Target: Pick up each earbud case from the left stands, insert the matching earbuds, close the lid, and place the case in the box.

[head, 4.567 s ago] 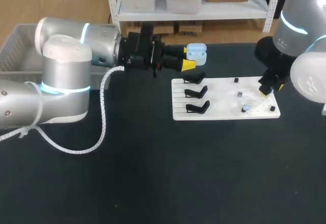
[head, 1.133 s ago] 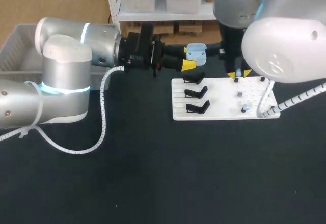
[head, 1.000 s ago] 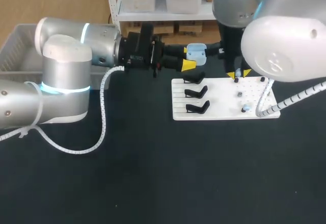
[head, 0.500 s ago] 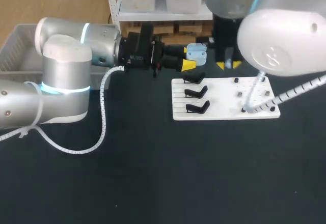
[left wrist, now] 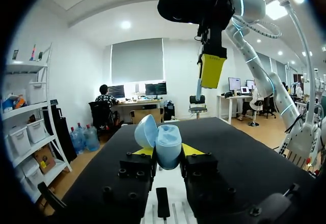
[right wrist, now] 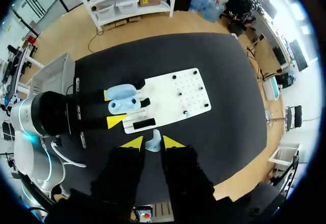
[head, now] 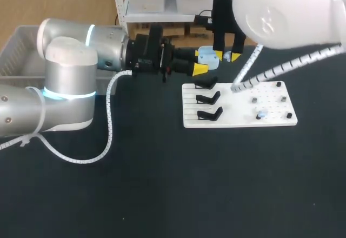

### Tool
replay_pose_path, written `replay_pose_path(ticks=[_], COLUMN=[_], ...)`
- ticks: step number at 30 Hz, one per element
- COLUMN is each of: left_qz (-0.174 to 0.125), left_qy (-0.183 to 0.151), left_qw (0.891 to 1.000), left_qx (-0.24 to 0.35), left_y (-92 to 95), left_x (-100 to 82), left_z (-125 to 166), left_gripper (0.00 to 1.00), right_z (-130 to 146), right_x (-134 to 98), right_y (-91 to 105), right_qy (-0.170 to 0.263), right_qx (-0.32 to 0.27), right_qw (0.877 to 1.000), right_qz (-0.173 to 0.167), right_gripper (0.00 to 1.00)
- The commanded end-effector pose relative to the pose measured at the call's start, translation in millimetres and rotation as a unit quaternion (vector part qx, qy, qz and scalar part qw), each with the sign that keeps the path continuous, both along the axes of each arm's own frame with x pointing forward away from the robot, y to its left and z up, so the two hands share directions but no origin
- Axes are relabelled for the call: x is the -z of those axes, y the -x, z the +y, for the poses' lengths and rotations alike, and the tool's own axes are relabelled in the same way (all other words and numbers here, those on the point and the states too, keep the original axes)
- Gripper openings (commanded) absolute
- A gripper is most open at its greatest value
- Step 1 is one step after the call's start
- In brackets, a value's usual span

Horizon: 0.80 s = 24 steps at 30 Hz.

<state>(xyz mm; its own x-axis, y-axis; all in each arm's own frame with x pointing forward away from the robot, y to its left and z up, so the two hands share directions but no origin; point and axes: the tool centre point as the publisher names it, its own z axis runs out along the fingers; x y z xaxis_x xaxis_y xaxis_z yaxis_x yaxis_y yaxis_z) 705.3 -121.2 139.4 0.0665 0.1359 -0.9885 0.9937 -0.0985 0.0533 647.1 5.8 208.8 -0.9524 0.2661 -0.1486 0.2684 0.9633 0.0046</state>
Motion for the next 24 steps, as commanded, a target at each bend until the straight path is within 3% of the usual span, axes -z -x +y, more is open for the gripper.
replay_pose_path(ticks=[1, 24], left_qz=[-0.002, -0.002], left_qy=[0.001, 0.011], left_qw=[1.000, 1.000], left_qx=[-0.003, -0.008], left_y=[1.5, 11.2], left_x=[0.8, 5.8], left_z=[0.0, -1.9], left_gripper=[0.00, 0.00], right_z=[3.8, 10.0], right_x=[0.7, 5.3], right_y=[-9.1, -8.2], right_qy=[-0.001, 0.003], right_qx=[0.010, 0.015], right_qw=[1.000, 1.000], right_qz=[0.016, 0.010], right_gripper=[0.00, 0.00])
